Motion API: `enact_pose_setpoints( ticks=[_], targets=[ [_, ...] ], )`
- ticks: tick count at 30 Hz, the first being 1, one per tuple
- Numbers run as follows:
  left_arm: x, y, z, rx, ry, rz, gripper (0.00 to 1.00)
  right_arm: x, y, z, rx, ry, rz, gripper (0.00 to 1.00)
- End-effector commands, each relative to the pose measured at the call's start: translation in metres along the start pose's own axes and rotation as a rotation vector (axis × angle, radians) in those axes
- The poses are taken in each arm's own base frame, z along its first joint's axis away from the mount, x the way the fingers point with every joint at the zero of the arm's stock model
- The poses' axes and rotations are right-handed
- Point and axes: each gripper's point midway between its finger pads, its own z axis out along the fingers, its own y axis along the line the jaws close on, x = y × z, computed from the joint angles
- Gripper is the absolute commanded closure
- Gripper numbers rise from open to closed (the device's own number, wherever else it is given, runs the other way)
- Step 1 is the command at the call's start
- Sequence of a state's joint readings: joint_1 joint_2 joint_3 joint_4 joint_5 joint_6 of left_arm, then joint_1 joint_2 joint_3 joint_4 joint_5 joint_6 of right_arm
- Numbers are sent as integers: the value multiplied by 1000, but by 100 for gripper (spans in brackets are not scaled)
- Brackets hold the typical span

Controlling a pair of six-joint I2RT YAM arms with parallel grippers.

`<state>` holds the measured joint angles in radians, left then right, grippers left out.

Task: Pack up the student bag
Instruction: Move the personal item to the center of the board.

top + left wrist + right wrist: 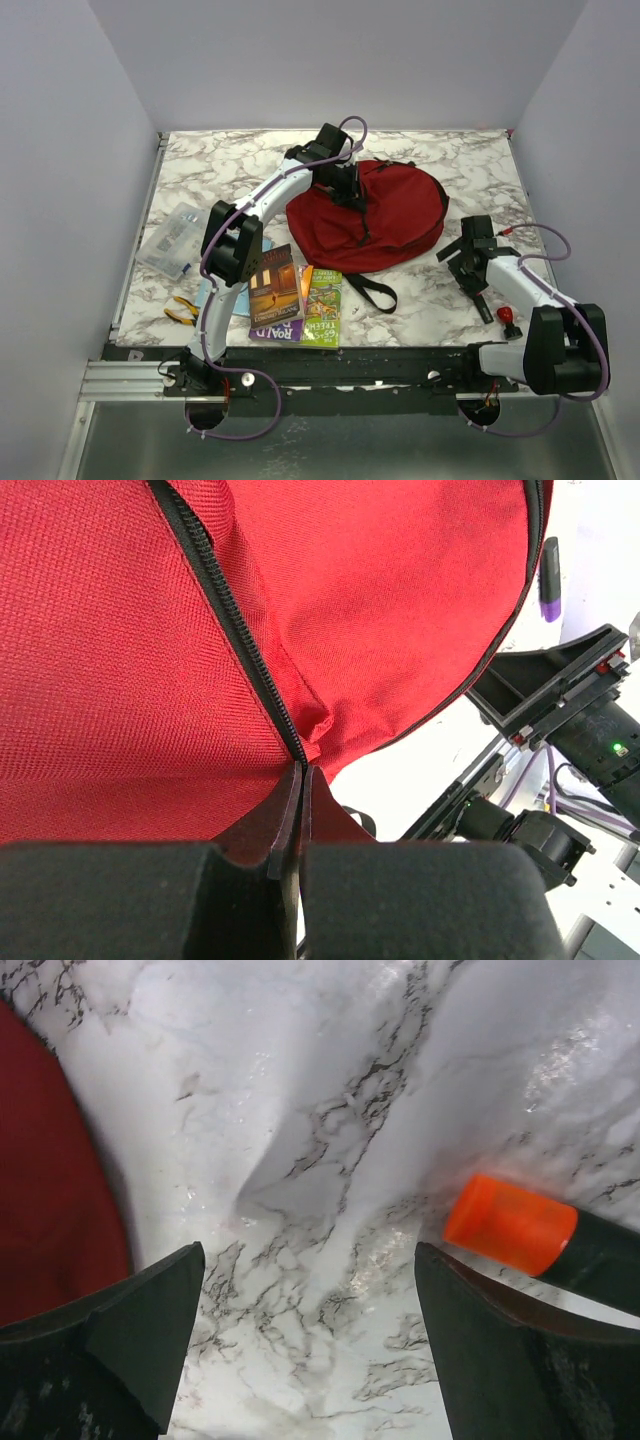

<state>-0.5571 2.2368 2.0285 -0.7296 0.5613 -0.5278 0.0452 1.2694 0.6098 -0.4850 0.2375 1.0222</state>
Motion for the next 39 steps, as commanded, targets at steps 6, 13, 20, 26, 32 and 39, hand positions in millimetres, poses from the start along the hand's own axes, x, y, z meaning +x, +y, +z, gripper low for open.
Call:
enact_pose_setpoints(
  ticks=[6,13,20,26,32,39],
  targets=[
    [3,-20,-10,67,23,0,100,-20,-23,-21,58,-107,-30,1],
    [3,-21,-11,70,22,0,100,-43,-72,-30,143,-151,217,0],
    [3,-26,-17,81,19,6,100,-86,-81,-34,193,-272,301,0],
    [3,-32,-22,97,15,8,100,-120,-121,-44,284,-363,492,0],
    [3,-36,-23,113,19,5,100,-166,-152,-51,353,-471,550,0],
    [3,-40,-27,124,14,11,100,-174,-185,-42,501,-514,512,0]
  ],
)
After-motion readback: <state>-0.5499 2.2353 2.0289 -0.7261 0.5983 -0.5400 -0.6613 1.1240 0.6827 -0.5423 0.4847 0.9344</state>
